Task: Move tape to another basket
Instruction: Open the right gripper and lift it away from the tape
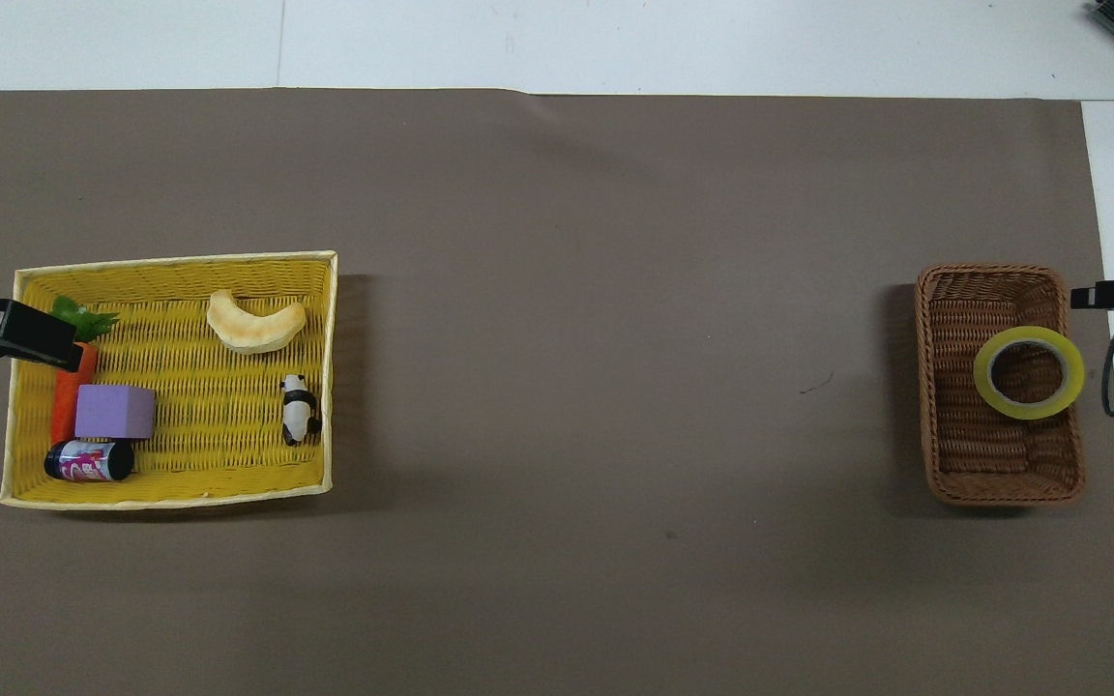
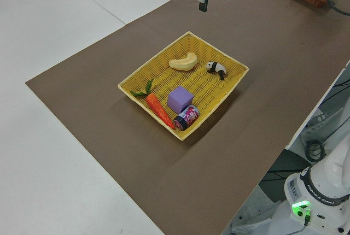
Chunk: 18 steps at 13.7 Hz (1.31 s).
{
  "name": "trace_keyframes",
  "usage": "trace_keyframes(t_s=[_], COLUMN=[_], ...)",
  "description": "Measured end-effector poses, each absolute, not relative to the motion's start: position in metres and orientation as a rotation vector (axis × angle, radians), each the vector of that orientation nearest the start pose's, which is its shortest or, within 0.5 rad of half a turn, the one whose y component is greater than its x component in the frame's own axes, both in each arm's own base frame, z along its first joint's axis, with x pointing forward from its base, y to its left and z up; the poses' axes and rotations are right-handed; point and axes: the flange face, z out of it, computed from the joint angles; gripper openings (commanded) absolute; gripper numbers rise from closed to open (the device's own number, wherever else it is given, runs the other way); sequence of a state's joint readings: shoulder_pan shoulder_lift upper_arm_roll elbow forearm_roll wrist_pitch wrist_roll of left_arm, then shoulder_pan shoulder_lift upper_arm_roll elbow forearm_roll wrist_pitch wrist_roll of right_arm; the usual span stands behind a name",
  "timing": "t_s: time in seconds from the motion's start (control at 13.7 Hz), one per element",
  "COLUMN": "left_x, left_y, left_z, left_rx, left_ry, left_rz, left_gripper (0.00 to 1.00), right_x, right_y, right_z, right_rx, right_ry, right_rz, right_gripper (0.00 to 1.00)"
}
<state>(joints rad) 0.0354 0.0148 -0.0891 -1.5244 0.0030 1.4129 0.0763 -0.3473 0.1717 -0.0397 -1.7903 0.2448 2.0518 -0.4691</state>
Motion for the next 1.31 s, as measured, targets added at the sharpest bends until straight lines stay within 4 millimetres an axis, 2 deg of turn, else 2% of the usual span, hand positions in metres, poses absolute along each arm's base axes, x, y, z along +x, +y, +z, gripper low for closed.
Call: trace_keyframes(t_s=[0.15,0.29,0.44,0.58,0.8,0.95,1.16,1.24,1.31], left_x=[0.541,0.541,0.541,0.541,0.541,0.541,0.541,0.541,0.541], left_y=[-0.028,-0.028,-0.028,-0.028,-0.028,-0.028,-0.028,-0.028,-0.028], left_z=[0.625,0.625,0.625,0.625,0.625,0.625,0.625,0.625,0.625], left_rx=[-3.128,-3.128,-3.128,-3.128,-3.128,-3.128,-3.128,-3.128,-3.128], left_ry=[0.203,0.203,0.203,0.203,0.203,0.203,0.203,0.203,0.203], left_rz=[0.198,0.198,0.198,0.198,0.198,0.198,0.198,0.198,0.198], left_gripper=[1.0,1.0,1.0,1.0,1.0,1.0,1.0,1.0,1.0], right_x=[0.593,0.602,0.599,0.586,0.556,0.537,0.51,0.503,0.497], right_y=[-0.195,-0.15,-0.105,-0.076,-0.06,-0.034,0.023,0.036,0.039], right_z=[0.483,0.507,0.529,0.553,0.608,0.641,0.669,0.676,0.683], right_rx=[-3.041,-3.085,-3.112,-3.101,-3.083,-3.074,-3.07,-3.071,-3.075], right_ry=[-0.038,-0.01,0.03,0.122,0.268,0.325,0.347,0.338,0.331], right_rz=[-0.27,-0.276,-0.237,-0.177,-0.078,-0.078,-0.067,-0.074,-0.076], right_gripper=[1.0,1.0,1.0,1.0,1.0,1.0,1.0,1.0,1.0])
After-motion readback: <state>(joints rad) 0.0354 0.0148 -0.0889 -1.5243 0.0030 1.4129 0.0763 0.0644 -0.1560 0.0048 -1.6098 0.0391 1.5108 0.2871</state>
